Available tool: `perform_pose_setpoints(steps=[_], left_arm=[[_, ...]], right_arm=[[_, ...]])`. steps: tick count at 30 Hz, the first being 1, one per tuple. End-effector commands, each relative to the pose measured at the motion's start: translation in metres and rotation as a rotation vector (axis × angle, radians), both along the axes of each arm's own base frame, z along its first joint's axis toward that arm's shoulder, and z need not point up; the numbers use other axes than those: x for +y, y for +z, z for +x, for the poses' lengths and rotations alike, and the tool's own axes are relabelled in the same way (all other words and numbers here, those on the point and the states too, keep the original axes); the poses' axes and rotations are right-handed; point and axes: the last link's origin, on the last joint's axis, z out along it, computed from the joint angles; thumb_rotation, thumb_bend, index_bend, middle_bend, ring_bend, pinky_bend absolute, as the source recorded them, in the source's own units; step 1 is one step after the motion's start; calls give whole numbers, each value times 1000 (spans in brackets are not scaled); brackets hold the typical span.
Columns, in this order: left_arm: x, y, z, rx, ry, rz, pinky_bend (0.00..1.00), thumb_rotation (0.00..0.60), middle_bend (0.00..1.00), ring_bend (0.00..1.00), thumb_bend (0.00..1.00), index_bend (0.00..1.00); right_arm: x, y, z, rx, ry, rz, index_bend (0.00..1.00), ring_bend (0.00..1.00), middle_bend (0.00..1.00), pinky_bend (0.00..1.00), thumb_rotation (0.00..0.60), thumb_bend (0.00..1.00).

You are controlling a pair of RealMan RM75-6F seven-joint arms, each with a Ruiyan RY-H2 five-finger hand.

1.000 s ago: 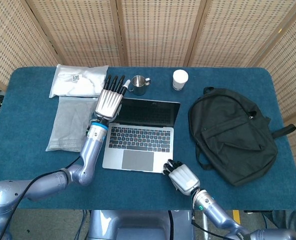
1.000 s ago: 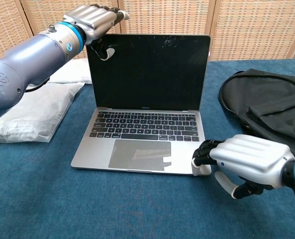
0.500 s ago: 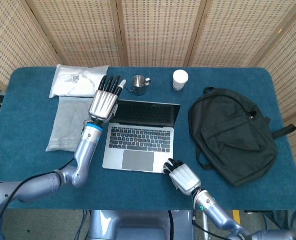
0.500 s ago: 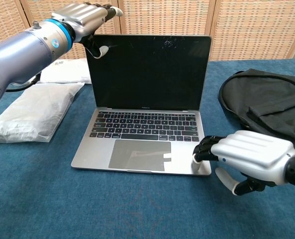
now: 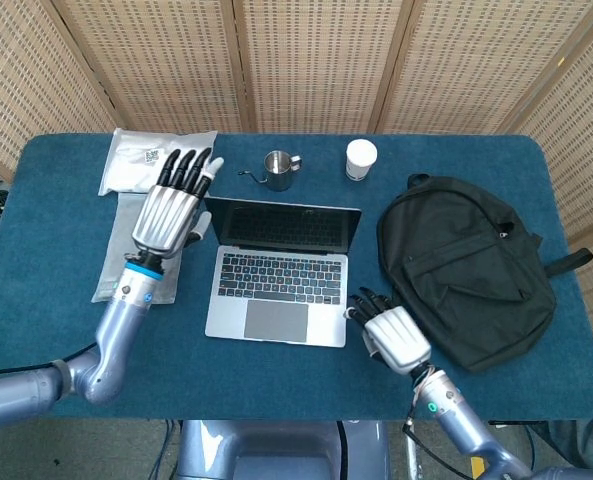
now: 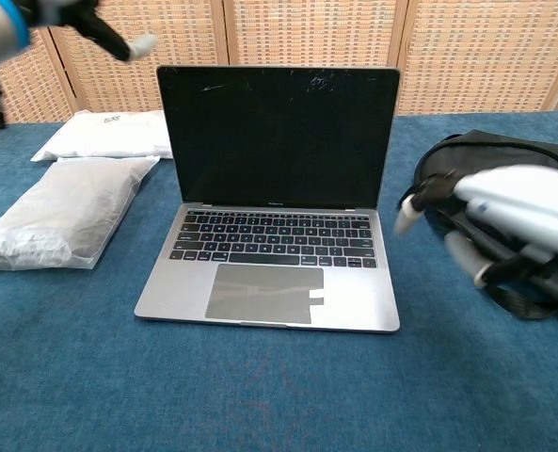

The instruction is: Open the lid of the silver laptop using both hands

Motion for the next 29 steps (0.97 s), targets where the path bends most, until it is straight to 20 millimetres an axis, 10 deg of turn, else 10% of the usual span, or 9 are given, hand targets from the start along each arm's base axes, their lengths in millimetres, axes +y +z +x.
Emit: perform_pose_setpoints(steps=[1,6,11,14,21,29], left_arm=[[-27,39,-36,-44,65,31,0,600,0,0,445,0],[-52,63,-75,-68,135,46,0,600,0,0,426,0],[-93,83,-123,-123,254,53,0,600,0,0,339,0],[-122,87,-146,-137,314,63,0,600,0,0,268,0],[-187,65,-176,-187,381,54,0,600,0,0,189,0],[-206,37,-191,-180,407,41,0,600,0,0,235,0]], right_arm=[[-4,47,-37,-79,-35,-152,277,96,184,246,600,775],[1,72,-68,-107,-68,-251,277,96,175,246,600,653],[14,94,-95,-135,-68,-347,251,36,108,244,600,171],[24,102,-107,-147,-78,-386,147,0,28,181,600,67],[60,122,-107,-178,-160,-396,0,0,0,4,600,0],[73,126,-99,-185,-179,-412,0,0,0,0,600,0]])
